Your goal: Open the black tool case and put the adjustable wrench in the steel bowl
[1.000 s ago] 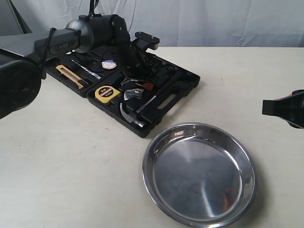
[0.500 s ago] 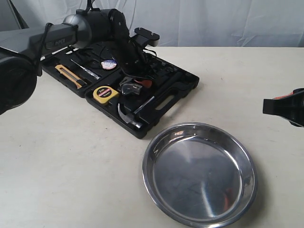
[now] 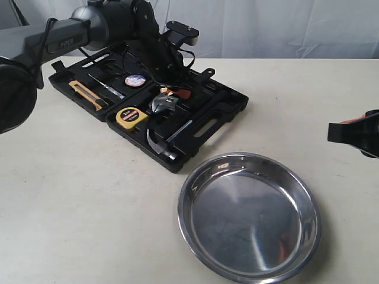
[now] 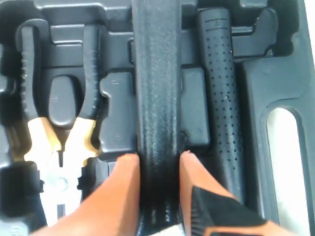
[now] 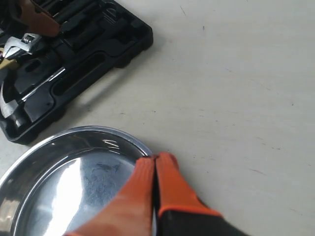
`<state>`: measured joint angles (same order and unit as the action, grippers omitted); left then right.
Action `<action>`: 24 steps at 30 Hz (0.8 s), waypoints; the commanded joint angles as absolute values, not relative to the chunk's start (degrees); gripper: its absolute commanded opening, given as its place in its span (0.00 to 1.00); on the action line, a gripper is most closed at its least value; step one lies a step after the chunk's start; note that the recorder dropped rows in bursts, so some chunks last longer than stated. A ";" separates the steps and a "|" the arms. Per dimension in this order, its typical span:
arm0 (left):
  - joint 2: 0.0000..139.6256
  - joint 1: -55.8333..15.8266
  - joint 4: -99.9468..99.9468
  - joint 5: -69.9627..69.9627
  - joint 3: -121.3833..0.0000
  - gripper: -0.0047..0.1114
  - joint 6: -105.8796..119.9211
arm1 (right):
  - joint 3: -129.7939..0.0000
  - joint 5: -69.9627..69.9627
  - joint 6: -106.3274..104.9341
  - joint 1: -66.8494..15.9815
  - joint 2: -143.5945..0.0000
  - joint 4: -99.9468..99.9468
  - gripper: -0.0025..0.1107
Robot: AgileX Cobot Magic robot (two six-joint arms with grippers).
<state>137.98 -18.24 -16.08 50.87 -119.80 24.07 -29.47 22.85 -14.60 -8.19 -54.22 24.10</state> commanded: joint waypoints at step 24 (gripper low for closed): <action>124.08 -21.72 -16.94 55.66 -114.05 0.04 24.18 | -29.51 18.79 -14.35 -8.00 -53.95 21.07 0.01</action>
